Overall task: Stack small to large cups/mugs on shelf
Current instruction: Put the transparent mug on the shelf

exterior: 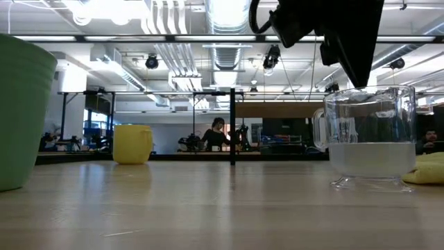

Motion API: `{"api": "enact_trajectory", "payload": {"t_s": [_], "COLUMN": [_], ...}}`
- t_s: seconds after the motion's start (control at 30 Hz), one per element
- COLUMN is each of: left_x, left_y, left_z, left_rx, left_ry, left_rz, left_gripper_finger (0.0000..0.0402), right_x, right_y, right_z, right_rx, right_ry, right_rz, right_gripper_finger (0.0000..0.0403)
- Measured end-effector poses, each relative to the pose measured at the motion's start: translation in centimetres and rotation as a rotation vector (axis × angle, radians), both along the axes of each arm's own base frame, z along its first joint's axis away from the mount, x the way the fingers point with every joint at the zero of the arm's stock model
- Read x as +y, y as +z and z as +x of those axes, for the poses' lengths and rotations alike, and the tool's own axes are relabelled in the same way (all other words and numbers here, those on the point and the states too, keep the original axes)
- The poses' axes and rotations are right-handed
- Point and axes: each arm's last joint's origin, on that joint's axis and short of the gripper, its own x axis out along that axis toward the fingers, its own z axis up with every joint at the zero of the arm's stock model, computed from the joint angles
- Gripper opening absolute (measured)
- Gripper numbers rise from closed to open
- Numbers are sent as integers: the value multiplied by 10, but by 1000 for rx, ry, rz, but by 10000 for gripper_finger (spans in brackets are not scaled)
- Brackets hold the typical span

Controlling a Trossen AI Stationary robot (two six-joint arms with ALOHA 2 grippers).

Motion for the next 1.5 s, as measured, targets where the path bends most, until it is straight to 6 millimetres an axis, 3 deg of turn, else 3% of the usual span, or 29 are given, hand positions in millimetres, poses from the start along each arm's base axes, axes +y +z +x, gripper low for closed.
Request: {"api": "enact_trajectory", "payload": {"t_s": [1.5], "left_x": [0], "left_y": [-1], "left_z": [-2], "left_rx": [1], "left_ry": [2], "left_rz": [1], "left_gripper_finger": [82], "right_x": [9], "right_y": [-3], "right_z": [6], "right_rx": [-33], "right_ry": [-120], "right_rz": [11], "right_gripper_finger": [109]}}
